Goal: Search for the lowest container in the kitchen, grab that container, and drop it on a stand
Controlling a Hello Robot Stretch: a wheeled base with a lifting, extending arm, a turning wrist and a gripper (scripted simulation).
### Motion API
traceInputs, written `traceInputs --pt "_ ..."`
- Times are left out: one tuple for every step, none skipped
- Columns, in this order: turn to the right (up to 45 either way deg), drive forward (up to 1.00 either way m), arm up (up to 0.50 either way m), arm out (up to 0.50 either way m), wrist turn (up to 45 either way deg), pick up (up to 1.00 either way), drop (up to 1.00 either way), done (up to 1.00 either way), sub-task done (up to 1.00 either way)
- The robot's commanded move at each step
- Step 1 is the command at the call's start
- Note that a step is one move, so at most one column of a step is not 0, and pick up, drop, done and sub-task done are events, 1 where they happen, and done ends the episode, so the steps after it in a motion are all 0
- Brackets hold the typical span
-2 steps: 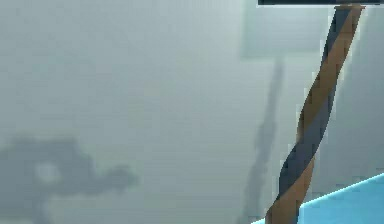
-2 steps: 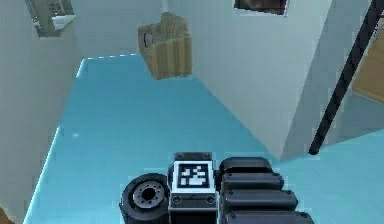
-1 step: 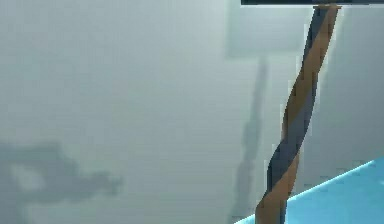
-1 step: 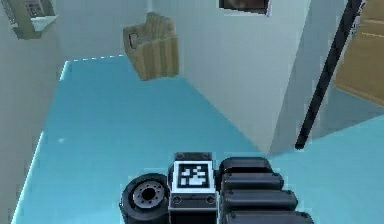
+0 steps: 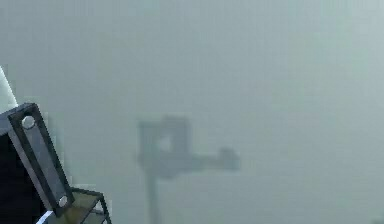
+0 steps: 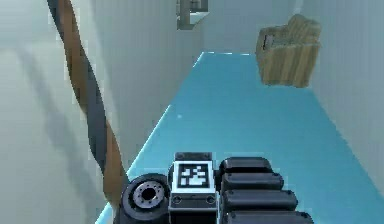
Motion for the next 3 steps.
traceInputs --pt "39.0 0.00 0.00 0.00 0.0 0.00 0.00 0.00 0.00" --pt "-45.0 0.00 0.00 0.00 0.0 0.00 0.00 0.00 0.00" --pt "-3.0 0.00 0.00 0.00 0.0 0.00 0.00 0.00 0.00"
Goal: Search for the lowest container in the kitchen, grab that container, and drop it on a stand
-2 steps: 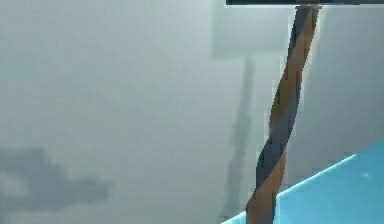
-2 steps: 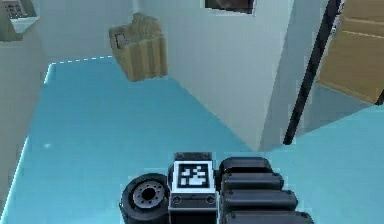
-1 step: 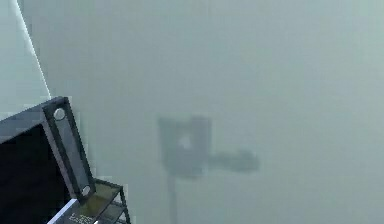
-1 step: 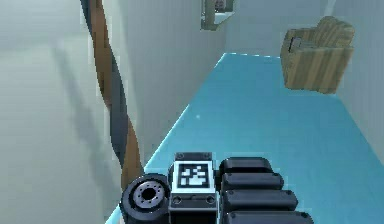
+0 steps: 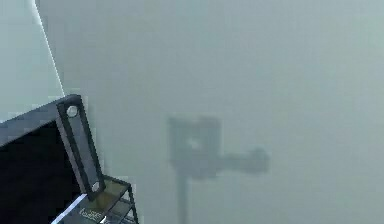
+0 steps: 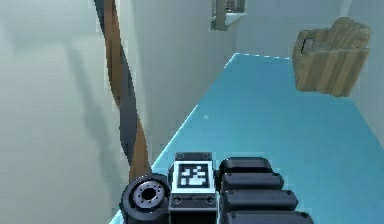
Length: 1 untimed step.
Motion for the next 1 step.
traceInputs --pt "45.0 0.00 0.00 0.00 0.0 0.00 0.00 0.00 0.00"
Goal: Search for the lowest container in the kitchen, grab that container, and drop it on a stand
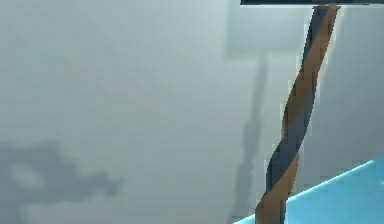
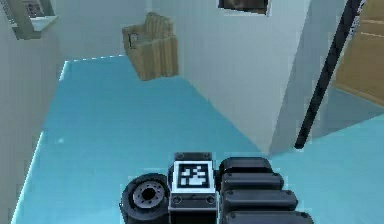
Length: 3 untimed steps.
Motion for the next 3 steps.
traceInputs --pt "12.0 0.00 0.00 0.00 0.0 0.00 0.00 0.00 0.00" --pt "-45.0 0.00 0.00 0.00 0.0 0.00 0.00 0.00 0.00" --pt "-45.0 0.00 0.00 0.00 0.0 0.00 0.00 0.00 0.00"
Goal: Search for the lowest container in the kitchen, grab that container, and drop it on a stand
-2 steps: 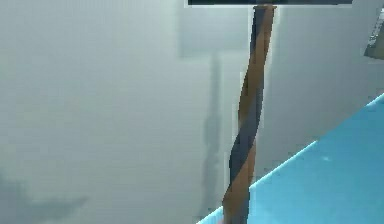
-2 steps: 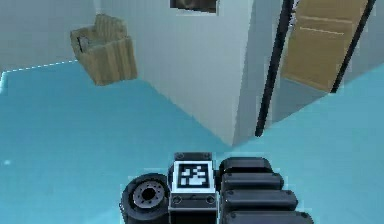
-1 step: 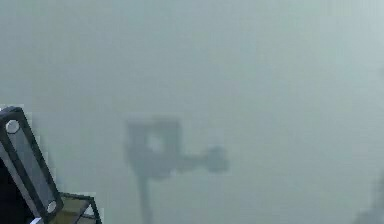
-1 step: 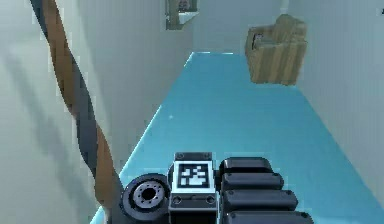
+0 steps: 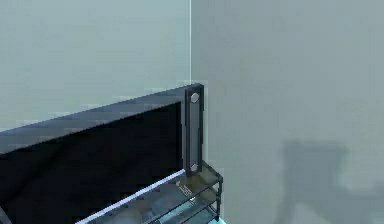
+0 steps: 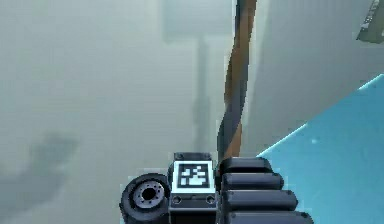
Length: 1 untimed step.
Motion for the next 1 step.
traceInputs --pt "-45.0 0.00 0.00 0.00 0.0 0.00 0.00 0.00 0.00"
